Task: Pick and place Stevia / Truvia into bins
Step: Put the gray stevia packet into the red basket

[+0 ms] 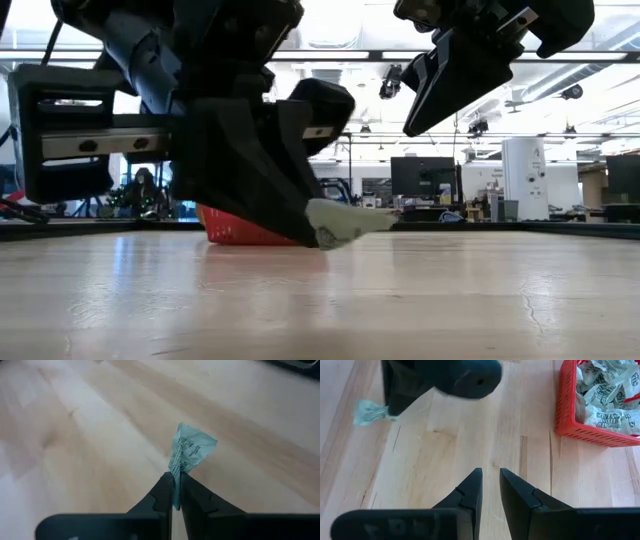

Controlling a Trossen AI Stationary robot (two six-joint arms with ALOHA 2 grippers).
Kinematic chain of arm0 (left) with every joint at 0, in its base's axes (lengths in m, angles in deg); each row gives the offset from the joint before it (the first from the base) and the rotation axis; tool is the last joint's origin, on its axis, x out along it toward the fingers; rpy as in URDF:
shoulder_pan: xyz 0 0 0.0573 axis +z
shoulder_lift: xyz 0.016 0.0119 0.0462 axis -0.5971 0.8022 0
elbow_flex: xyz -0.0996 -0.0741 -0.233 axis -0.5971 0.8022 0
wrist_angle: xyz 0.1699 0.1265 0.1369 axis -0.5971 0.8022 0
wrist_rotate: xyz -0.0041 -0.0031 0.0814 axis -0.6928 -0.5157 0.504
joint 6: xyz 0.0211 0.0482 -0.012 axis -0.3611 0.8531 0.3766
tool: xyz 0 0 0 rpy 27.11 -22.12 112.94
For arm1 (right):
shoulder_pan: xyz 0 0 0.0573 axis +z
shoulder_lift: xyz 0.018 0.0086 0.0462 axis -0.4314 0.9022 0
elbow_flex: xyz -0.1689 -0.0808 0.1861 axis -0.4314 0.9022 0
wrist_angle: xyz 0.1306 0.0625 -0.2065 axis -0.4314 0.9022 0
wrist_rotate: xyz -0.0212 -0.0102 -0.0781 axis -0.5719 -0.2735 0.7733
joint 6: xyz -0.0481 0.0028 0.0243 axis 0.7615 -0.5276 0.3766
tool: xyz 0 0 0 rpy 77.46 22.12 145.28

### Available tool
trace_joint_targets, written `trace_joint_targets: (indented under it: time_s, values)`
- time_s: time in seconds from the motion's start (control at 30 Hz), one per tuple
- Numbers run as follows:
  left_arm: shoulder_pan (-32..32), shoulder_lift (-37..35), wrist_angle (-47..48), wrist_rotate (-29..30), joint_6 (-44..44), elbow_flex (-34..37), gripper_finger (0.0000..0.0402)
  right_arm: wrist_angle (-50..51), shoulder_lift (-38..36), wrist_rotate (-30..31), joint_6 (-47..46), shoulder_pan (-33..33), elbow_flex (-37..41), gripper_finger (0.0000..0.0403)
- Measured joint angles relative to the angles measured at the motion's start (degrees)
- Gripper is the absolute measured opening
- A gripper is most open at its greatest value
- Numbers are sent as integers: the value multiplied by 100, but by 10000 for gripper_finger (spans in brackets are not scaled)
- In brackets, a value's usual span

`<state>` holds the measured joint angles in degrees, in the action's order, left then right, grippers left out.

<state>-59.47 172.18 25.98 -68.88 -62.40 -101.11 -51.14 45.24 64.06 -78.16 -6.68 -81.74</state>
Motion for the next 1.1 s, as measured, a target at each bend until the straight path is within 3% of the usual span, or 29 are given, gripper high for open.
trace_joint_targets:
  time_s: [0.2,0.37,0.57,0.83,0.97,1.1]
  values:
    - [0,-410,537,636,-1,78,8,7,0,0,1,0,0,56]
    - [-2,-864,1209,1545,-21,138,8,14,0,0,2,0,13,56]
    - [-7,-1730,1572,3293,-75,653,8,7,0,2,20,0,15,56]
    - [31,-2807,1520,6356,-622,1605,8,-50,0,15,54,-2,28,56]
    - [245,-3045,1213,6504,-638,2040,8,-66,0,180,72,-2,31,56]
    - [646,-3056,715,5882,-508,2245,8,-85,0,332,167,-7,31,56]
